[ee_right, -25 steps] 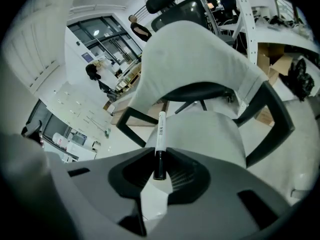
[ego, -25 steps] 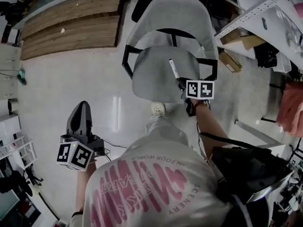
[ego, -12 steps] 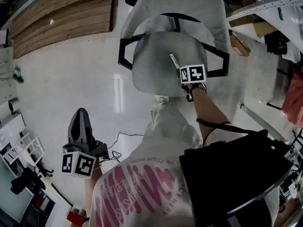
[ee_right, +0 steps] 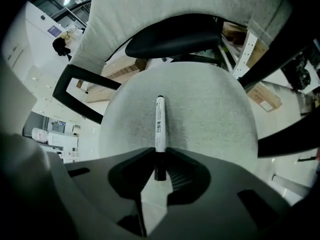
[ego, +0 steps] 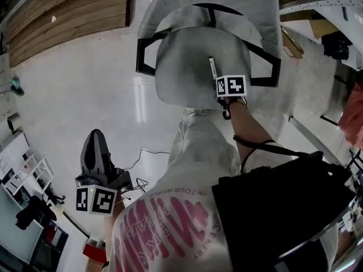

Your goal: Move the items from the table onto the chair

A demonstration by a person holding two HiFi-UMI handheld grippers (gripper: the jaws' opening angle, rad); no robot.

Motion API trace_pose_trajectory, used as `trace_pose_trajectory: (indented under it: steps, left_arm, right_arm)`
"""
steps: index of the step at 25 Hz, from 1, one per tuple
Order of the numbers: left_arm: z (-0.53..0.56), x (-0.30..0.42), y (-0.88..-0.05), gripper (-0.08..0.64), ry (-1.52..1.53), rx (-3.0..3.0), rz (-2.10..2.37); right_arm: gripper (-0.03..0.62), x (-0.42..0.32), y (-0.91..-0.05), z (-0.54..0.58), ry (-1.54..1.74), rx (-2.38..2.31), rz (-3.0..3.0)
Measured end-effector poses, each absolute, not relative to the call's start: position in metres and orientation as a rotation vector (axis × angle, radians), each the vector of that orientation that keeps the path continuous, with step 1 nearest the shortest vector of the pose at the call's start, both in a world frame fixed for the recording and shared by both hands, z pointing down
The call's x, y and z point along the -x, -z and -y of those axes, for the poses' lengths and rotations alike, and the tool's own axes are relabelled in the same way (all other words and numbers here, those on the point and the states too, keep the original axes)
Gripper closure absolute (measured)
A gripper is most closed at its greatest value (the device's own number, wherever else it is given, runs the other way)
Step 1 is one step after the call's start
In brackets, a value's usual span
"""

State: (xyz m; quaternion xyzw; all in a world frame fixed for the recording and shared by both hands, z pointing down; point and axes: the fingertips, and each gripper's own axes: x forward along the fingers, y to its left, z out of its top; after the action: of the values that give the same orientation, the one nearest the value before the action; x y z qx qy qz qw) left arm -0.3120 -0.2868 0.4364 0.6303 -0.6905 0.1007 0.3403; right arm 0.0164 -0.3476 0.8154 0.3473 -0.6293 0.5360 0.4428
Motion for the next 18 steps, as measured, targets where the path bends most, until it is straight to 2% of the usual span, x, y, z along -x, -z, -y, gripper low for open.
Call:
trace_pose_trajectory:
  steps: [6, 11, 18]
  left_arm:
    - [0.277, 0.308, -0.437, 0.551, -0.235, -1.639, 1.793]
    - [0.271, 0.298, -0.431, 0.551, -0.207, -1.715, 1.765]
    - [0.26, 0.28, -0.417, 0.551, -0.067, -1.902, 1.688]
  right_arm:
    - [0.509, -0.015, -0.817, 0.329, -1.458, -0.788, 1.533]
    - [0.506, -0.031, -0.802, 0.328, -1.427, -0.884, 1.561]
    - [0.539, -0.041, -0.705, 0.355, -1.541, -1.206, 1.91]
